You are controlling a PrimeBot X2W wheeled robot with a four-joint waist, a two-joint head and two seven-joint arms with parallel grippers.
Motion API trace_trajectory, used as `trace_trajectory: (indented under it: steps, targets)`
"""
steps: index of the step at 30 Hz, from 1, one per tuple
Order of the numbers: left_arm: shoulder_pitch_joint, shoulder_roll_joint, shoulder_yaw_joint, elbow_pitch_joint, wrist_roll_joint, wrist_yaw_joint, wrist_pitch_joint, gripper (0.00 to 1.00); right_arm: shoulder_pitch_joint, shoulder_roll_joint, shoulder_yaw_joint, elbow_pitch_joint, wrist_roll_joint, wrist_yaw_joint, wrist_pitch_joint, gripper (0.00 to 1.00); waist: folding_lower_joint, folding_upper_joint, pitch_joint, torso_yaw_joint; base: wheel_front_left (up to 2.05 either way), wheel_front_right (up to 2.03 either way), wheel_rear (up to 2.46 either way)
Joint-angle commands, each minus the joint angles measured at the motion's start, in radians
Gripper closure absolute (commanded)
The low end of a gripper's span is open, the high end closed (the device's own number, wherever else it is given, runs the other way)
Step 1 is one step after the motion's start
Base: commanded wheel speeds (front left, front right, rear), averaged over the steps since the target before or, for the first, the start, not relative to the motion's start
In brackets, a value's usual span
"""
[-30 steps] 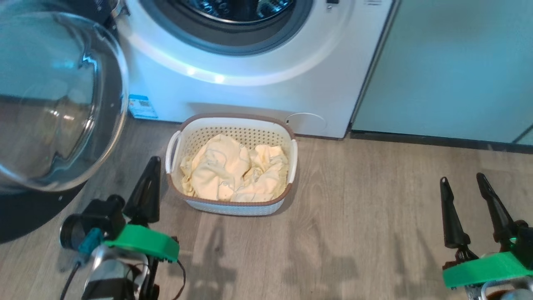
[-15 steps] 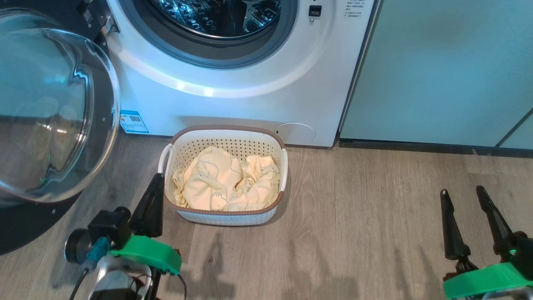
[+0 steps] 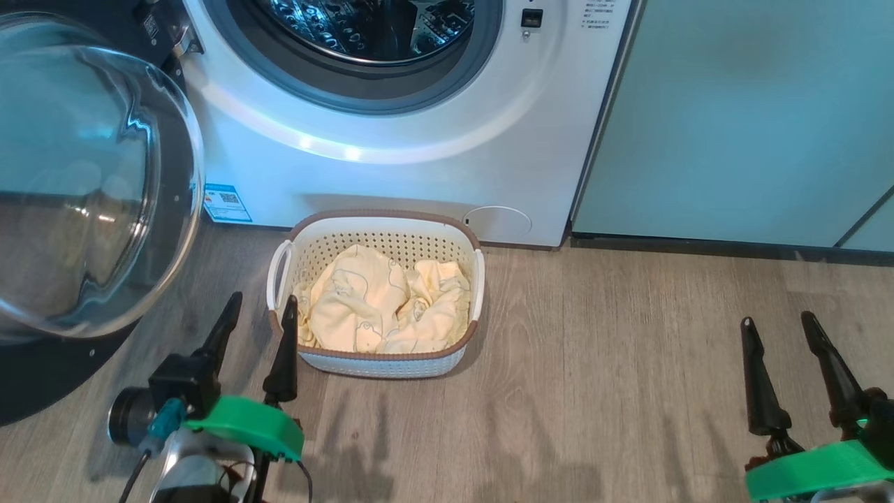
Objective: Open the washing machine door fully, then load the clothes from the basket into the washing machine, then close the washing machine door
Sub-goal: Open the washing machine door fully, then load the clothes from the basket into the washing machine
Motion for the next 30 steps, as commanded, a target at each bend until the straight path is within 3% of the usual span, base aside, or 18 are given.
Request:
trace_trajectory:
  steps: [1,30]
  targets:
    - [-0.029,0.009,0.034,-0.031,0.005,0.003,-0.006,0.0,-0.019,-0.003,0.016,-0.033,0.007,-0.003,-0.01,0.0,0.0,-0.0001,0.0,0.0,0.0,0.0,0.0]
    - [-0.034,0.012,0.014,-0.028,0.001,-0.01,-0.006,0.0,-0.025,-0.003,0.008,-0.031,0.009,-0.003,-0.01,0.0,0.0,-0.0001,0.0,-0.012,0.09,-0.09,0.0]
